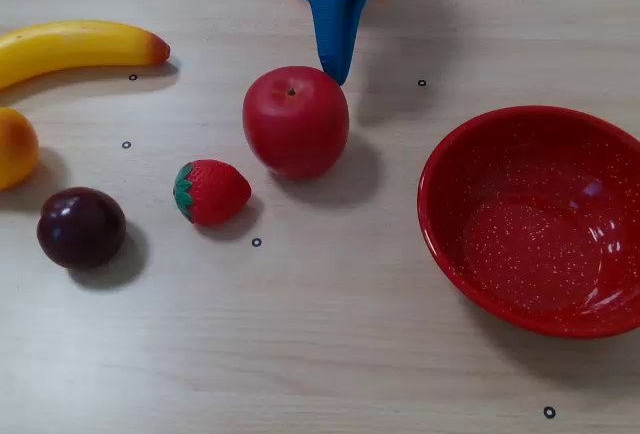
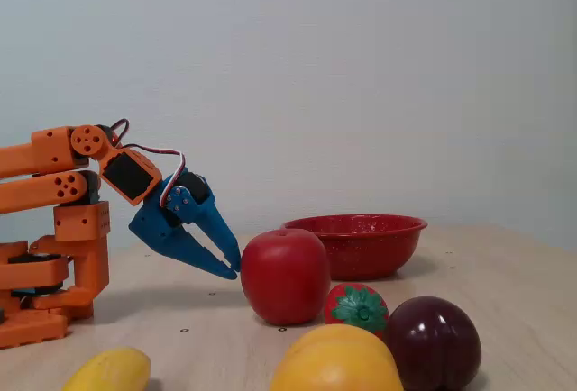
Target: Put the banana in the red bowl.
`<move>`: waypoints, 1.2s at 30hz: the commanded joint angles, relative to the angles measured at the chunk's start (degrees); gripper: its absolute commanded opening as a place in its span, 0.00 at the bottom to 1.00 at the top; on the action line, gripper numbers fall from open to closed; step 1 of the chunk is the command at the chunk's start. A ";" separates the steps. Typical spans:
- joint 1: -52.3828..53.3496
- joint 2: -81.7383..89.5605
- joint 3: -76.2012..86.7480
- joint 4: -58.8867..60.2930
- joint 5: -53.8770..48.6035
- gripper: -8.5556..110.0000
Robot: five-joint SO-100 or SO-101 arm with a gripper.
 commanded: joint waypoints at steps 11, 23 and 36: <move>0.97 -0.44 -2.64 -2.81 0.62 0.07; -6.15 -36.47 -34.28 -3.87 2.46 0.07; -23.73 -60.21 -56.78 -3.87 14.77 0.07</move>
